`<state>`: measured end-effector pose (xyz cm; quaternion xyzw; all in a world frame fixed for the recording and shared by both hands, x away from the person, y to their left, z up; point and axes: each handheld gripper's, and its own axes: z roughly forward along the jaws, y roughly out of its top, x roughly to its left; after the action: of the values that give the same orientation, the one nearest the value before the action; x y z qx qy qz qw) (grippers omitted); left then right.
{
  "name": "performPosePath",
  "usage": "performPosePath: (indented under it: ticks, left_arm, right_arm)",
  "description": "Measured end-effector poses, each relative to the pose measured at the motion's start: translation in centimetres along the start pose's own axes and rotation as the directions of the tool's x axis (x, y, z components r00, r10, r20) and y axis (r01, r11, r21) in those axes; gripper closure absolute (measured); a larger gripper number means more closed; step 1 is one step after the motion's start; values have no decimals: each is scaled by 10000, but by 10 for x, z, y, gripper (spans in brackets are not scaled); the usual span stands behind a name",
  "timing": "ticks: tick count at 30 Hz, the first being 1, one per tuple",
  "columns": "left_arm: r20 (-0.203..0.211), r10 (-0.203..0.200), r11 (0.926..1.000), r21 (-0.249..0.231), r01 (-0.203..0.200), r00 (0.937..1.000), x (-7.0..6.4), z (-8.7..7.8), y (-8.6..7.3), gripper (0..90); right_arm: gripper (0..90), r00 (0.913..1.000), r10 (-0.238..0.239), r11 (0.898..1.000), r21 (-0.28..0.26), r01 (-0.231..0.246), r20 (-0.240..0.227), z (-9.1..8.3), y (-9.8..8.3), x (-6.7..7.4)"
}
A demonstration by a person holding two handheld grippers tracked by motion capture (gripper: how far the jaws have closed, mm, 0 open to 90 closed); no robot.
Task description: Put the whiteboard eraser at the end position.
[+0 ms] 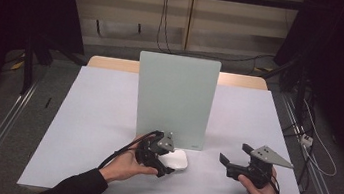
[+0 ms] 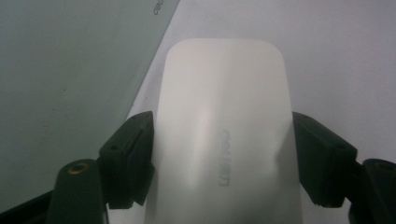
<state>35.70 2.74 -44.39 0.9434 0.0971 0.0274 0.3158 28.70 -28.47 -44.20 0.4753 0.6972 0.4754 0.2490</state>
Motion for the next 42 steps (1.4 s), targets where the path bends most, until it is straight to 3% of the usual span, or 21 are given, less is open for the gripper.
performPosePath:
  ticks: [8, 16, 24, 25, 27, 31, 34, 39, 42]
  left_arm:
    - [-285, -153, 9990, -428, 141, 9995, 1, -7, 1, 106]
    - [-502, -114, 9983, -581, 85, 9987, 2, -8, 1, 71]
    - [-611, -407, 9957, -850, 355, 9973, 2, -11, -2, 67]
    - [-804, -404, 9953, -909, 331, 9959, 2, -14, -1, 66]
    - [-564, -378, 9908, -1319, 301, 9977, 3, -17, -2, 66]
    - [-700, -456, 9855, -1666, 334, 9965, 4, -23, -2, 65]
    - [-850, -803, 9779, -1995, 620, 9931, 5, -29, -2, 56]
    - [-1052, -1304, 9606, -2595, 993, 9859, 8, -38, -4, 57]
    - [-1070, -1302, 9506, -2961, 935, 9857, 9, -43, -5, 59]
  right_arm:
    - [77, 10000, 46, 10000, 19, -46, 18, 0, 0, 0]
    - [77, 10000, 81, 10000, 33, -81, 35, 1, 0, -1]
    - [77, 10000, 89, 10000, 32, -89, 14, 1, 0, -1]
    - [77, 10000, 95, 10000, 24, -95, -4, 1, 0, -1]
    - [77, 10000, 93, 10000, 25, -93, 22, 1, -1, -1]
    - [77, 9999, 121, 9999, 17, -121, 23, 1, -1, -2]
    - [76, 10000, 85, 10000, 22, -85, 16, 1, -1, -1]
    - [76, 9999, 107, 9999, 32, -107, 18, 2, 0, -1]
    - [76, 10000, 72, 10000, 36, -73, 19, 2, 0, -1]
